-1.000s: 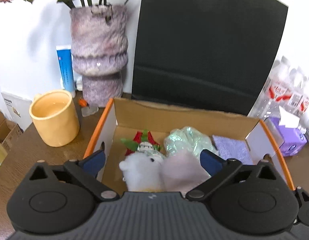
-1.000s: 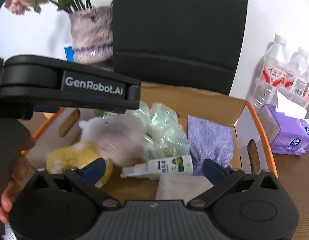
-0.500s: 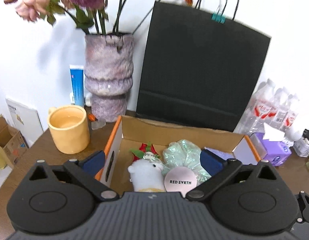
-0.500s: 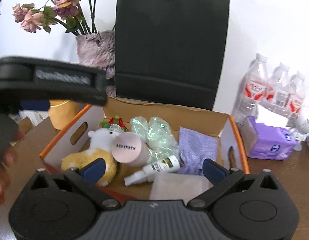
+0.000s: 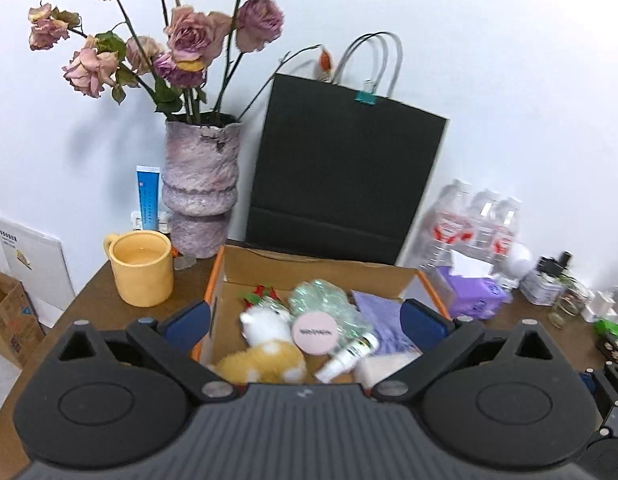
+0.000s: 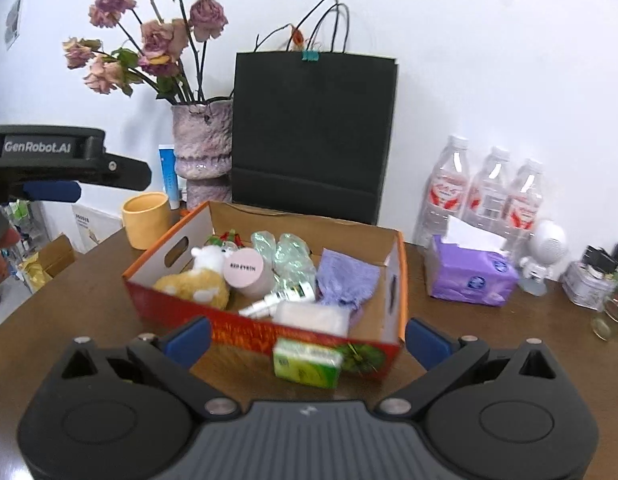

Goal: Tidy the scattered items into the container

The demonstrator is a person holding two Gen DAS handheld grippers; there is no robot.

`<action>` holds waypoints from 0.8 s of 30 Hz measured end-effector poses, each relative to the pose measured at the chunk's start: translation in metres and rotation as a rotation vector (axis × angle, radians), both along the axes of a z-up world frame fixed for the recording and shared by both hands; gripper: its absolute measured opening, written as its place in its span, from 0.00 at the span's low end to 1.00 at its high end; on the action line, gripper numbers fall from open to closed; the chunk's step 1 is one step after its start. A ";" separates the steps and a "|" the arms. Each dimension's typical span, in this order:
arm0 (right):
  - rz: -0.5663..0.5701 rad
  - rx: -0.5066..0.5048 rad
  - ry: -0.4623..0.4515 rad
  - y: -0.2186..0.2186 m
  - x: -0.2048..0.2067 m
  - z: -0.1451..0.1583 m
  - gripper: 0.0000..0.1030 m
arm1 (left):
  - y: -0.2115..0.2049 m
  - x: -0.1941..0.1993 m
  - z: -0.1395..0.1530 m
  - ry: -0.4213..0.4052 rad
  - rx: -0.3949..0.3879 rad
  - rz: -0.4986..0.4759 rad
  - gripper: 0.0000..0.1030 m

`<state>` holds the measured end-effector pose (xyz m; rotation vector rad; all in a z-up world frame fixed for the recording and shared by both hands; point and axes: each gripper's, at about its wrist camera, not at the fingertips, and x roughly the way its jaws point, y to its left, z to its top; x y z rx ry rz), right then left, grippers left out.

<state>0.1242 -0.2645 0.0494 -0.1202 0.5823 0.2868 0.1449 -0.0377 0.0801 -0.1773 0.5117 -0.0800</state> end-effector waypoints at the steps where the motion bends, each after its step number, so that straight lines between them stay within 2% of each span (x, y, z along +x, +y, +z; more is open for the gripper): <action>1: 0.000 0.002 -0.004 -0.005 -0.008 0.002 1.00 | -0.004 -0.009 0.002 -0.007 -0.005 -0.010 1.00; 3: -0.006 0.007 -0.009 -0.016 -0.024 0.005 1.00 | -0.011 -0.025 0.005 -0.021 -0.010 -0.017 1.00; 6: -0.018 0.027 -0.017 -0.035 -0.046 0.007 1.00 | -0.018 -0.049 0.006 -0.040 -0.022 0.022 1.00; 12: -0.009 0.032 -0.032 -0.063 -0.075 0.003 1.00 | -0.032 -0.082 -0.007 -0.060 -0.043 0.021 1.00; 18: -0.004 0.037 -0.005 -0.072 -0.077 -0.021 1.00 | -0.040 -0.090 -0.034 -0.014 -0.057 0.026 1.00; 24: 0.001 0.104 0.049 -0.064 -0.059 -0.060 1.00 | -0.037 -0.093 -0.057 -0.005 -0.027 0.063 1.00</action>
